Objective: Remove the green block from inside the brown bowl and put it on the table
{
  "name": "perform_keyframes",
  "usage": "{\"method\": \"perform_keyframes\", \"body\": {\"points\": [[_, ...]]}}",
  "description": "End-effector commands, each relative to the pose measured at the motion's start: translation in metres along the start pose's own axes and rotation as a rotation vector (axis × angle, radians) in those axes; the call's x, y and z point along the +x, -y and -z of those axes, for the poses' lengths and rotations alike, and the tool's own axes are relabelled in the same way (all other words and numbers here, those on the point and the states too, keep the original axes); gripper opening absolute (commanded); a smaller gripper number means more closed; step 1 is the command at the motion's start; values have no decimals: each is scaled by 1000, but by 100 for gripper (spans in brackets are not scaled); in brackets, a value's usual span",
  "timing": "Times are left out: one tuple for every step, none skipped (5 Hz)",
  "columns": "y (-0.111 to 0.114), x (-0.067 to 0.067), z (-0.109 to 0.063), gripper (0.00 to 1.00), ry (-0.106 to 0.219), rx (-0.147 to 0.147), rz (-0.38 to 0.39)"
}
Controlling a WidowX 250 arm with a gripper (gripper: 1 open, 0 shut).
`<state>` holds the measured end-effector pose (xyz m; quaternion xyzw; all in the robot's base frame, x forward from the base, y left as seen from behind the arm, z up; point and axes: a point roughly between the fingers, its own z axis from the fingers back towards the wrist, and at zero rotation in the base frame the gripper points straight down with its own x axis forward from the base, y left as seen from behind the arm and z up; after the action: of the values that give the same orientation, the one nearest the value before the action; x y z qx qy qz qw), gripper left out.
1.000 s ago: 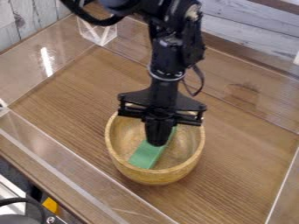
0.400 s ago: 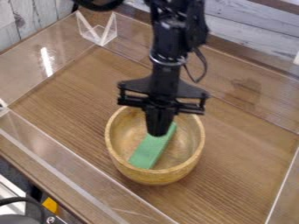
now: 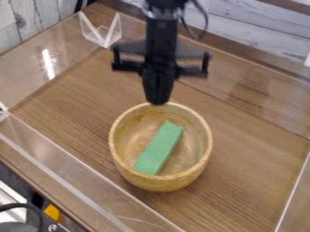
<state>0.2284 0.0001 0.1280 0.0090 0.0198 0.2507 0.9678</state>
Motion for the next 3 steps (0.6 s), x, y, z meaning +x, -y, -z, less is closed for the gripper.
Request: {"method": "perform_keyframes", "body": {"points": [[-10,-1,-22,100,46,-16,8],[-21,-15,-16,100,29,22,22],[-23,-26,4,100,28,27,85]]}}
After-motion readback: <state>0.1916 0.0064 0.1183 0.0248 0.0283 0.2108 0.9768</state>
